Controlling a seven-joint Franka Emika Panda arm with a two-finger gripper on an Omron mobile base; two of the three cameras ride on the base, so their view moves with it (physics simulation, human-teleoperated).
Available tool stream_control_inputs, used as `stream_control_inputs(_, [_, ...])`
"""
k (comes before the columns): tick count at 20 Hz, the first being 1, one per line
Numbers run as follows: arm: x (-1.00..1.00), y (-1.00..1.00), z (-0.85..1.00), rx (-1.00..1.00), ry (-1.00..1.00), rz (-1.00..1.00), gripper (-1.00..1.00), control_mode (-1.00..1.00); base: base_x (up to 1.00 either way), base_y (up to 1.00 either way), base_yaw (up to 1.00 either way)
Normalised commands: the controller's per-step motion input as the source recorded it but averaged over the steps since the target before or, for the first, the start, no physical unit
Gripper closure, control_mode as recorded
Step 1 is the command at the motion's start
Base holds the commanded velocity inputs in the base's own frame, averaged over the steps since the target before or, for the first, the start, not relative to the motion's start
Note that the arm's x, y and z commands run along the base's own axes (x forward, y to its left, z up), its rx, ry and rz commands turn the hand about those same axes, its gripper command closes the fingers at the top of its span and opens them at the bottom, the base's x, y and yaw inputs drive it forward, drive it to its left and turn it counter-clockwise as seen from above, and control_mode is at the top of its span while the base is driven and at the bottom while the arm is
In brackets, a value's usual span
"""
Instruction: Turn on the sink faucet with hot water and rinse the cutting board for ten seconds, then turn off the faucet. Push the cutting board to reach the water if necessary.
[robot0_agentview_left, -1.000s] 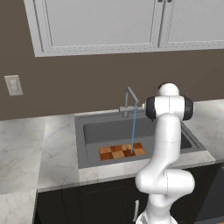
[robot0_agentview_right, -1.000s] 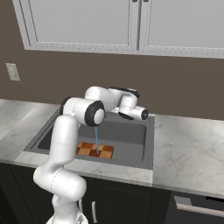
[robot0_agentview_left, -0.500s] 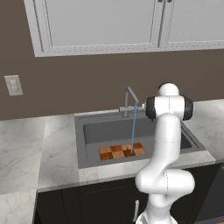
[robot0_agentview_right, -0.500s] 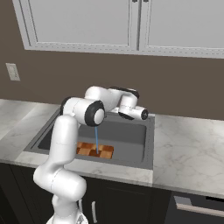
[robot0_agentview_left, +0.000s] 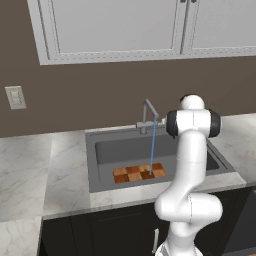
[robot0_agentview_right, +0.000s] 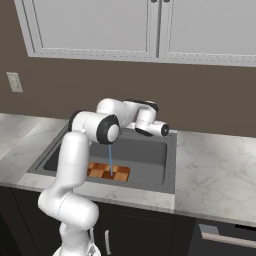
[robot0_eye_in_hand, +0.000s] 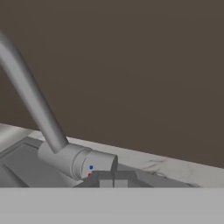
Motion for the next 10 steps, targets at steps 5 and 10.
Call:
stream_control_inputs(5, [0.00,0.45,-0.09,-0.04,0.04,0.00,1.00,-1.00,0.00,0.00,0.00])
stream_control_inputs(10, [0.00,0.45,-0.04,-0.03,0.03,-0.01,1.00,-1.00,0.00,0.00,0.00])
